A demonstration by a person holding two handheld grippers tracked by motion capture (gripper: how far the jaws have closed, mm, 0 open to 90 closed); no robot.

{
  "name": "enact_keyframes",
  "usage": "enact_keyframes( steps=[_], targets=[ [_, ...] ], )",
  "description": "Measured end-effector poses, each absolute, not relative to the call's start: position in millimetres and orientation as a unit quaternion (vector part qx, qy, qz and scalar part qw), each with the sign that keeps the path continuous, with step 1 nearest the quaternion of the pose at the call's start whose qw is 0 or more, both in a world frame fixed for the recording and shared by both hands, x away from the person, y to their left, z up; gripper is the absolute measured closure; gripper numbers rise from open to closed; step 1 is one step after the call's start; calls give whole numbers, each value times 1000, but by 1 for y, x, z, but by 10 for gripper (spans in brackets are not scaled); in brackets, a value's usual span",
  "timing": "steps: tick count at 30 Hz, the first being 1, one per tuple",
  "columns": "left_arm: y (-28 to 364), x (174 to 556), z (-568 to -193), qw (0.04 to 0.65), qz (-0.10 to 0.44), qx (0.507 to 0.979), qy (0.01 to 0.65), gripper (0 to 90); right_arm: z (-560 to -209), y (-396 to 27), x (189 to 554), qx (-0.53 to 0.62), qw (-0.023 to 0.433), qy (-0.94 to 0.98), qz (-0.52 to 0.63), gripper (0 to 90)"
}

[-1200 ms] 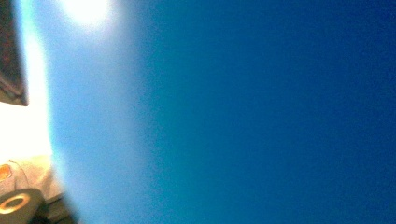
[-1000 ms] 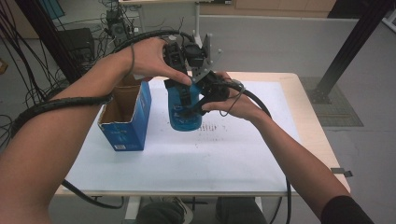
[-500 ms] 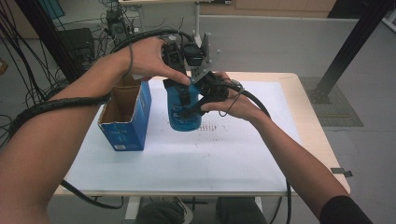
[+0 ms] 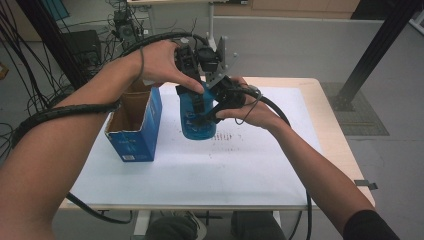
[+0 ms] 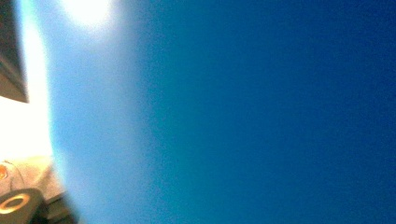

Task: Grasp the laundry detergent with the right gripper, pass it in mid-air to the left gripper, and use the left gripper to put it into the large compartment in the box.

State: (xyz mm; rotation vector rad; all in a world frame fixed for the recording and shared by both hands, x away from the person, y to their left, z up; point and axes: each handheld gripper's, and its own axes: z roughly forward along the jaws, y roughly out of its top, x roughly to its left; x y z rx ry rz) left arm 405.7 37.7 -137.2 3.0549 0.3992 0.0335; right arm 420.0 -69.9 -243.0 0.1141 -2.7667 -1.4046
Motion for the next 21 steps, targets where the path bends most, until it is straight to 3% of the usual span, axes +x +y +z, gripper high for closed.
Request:
enact_keyframes(
  steps=[21],
  targets=[
    [39,405,-133,27,11,993,116,346,-243,-69,419,48,10,-892,-450,436]
  ],
)
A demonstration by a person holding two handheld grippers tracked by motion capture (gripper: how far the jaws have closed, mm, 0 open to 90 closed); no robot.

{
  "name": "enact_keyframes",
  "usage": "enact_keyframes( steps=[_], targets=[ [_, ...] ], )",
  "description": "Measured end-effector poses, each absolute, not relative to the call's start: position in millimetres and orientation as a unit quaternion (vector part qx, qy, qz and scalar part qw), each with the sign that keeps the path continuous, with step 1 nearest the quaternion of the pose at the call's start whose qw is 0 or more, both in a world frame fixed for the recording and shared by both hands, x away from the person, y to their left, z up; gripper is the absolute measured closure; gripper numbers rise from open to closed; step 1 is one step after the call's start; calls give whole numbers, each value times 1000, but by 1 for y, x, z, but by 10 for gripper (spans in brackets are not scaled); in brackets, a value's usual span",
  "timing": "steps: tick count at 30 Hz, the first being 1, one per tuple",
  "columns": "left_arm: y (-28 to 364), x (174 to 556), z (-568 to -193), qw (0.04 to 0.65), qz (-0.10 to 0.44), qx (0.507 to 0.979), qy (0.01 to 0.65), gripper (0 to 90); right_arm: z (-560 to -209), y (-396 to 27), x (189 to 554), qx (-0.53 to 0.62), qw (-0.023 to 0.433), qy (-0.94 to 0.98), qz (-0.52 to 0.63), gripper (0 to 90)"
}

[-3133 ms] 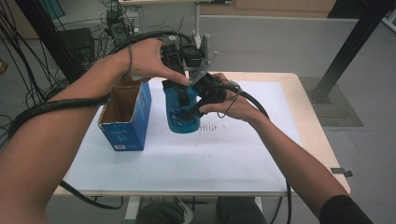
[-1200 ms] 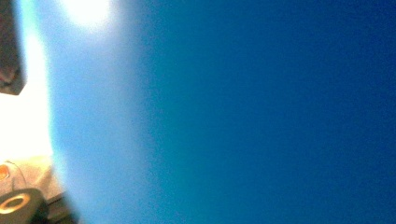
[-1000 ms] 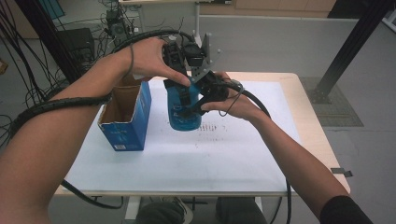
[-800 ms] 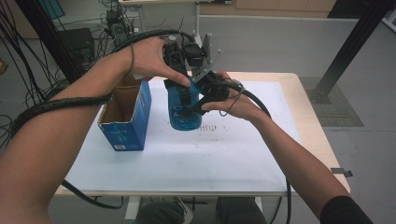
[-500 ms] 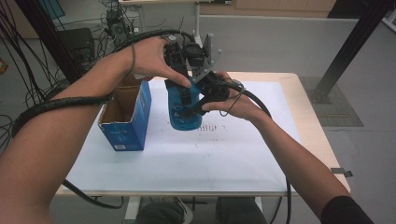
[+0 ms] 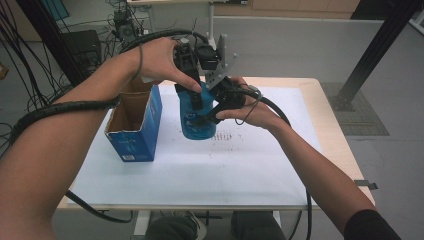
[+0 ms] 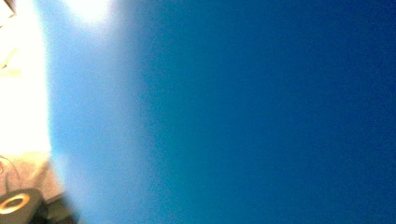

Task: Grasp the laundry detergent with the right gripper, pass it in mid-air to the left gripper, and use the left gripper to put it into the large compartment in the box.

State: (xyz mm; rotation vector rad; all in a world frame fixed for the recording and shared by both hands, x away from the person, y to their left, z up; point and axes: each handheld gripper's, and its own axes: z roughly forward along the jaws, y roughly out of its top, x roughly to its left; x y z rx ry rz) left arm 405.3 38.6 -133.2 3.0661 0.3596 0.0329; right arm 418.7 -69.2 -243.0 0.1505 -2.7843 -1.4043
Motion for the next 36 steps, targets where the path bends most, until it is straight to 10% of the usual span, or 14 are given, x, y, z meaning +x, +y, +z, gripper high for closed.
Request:
enact_keyframes(
  steps=[36],
  targets=[
    [36,405,-140,8,7,993,114,364,-251,-67,418,50,11,-891,-452,432]
  ],
)
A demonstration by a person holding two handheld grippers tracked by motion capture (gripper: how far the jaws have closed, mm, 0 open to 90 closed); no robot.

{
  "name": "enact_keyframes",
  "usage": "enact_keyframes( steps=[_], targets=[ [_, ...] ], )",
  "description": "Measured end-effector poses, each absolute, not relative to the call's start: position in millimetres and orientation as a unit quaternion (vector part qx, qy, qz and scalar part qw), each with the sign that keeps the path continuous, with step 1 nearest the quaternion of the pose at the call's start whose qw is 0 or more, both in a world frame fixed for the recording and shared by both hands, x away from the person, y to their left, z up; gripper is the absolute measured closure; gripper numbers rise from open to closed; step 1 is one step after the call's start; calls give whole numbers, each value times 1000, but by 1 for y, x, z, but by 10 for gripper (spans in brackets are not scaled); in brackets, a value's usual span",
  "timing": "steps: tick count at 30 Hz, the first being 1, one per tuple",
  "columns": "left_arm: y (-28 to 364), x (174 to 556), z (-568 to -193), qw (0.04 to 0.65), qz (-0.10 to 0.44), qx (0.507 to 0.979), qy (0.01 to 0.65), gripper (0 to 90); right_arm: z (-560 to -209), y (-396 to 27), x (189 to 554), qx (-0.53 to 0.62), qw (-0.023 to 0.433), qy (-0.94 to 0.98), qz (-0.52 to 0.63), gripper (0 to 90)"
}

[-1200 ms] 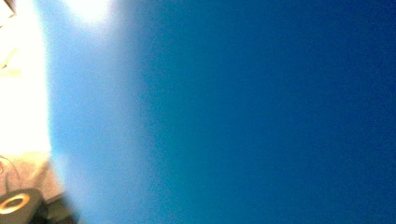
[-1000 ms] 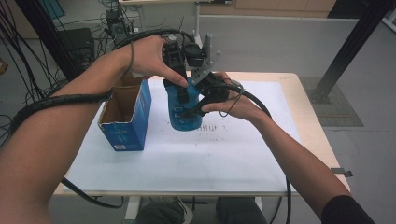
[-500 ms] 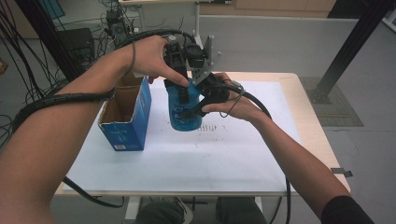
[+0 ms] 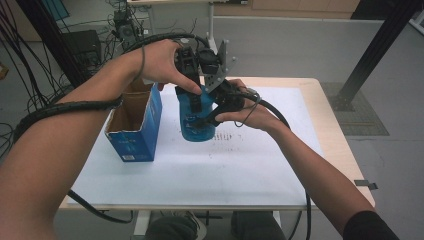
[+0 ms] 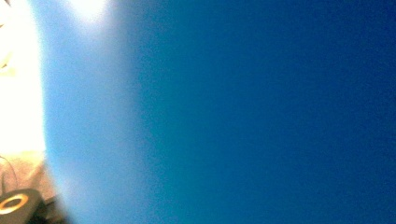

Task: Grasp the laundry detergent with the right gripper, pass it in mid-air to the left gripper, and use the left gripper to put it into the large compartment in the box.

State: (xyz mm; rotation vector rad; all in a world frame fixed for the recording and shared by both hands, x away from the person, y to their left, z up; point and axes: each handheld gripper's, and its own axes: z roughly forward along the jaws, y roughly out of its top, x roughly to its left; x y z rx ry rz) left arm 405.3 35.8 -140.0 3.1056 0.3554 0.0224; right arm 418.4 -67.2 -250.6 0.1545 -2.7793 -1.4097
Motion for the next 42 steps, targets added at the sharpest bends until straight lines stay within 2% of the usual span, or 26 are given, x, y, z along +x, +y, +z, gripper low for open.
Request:
enact_keyframes(
  steps=[42],
  targets=[
    [38,406,-139,13,0,992,123,367,-251,-68,420,50,18,-888,-457,428]
  ],
)
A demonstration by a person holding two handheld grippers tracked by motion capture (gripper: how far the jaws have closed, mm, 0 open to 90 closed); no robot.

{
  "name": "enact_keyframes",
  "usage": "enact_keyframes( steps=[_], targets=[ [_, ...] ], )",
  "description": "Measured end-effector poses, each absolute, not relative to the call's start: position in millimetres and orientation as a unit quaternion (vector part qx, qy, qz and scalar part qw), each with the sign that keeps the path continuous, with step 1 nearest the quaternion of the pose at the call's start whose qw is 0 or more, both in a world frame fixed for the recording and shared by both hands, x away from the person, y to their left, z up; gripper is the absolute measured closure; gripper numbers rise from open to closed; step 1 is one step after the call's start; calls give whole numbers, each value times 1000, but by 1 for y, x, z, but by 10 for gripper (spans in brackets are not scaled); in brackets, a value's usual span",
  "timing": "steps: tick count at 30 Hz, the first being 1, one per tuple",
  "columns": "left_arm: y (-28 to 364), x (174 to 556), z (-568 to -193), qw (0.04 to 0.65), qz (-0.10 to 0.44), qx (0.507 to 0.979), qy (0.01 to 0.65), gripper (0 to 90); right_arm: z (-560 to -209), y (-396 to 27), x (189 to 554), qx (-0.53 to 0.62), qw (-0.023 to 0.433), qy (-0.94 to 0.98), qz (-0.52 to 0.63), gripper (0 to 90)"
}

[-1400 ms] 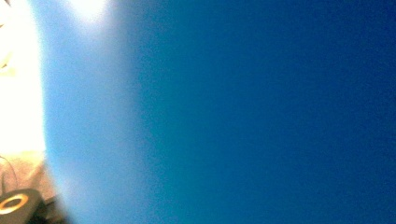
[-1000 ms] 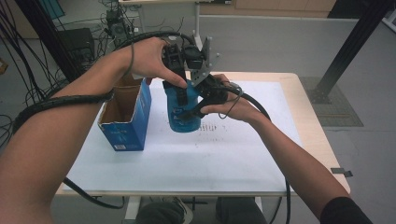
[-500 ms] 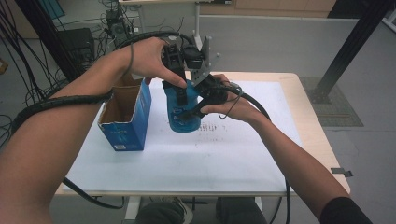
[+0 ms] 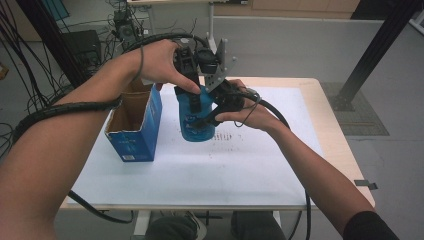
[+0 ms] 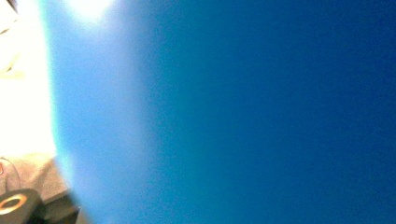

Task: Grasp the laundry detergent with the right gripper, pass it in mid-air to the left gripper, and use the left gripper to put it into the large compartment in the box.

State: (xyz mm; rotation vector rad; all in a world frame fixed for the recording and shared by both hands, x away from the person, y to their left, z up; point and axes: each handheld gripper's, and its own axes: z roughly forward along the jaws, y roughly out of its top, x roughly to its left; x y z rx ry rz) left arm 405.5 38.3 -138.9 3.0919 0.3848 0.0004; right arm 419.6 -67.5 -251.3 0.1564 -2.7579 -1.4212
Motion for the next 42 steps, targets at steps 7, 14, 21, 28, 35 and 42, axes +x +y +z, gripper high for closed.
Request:
enact_keyframes(
  steps=[7,14,21,28,35,42],
  targets=[
    [38,405,-139,15,0,992,124,367,-252,-68,419,51,19,-887,-458,428],
    [37,405,-139,13,0,992,123,367,-251,-68,420,51,18,-888,-457,427],
    [37,405,-139,15,1,992,125,367,-252,-69,420,52,19,-887,-458,426],
    [36,405,-140,15,-1,992,126,368,-252,-69,420,53,21,-888,-456,425],
    [38,405,-140,15,0,992,127,367,-253,-69,421,53,21,-887,-459,424],
    [39,405,-140,16,-1,992,126,368,-253,-68,420,54,24,-885,-461,423]
  ],
)
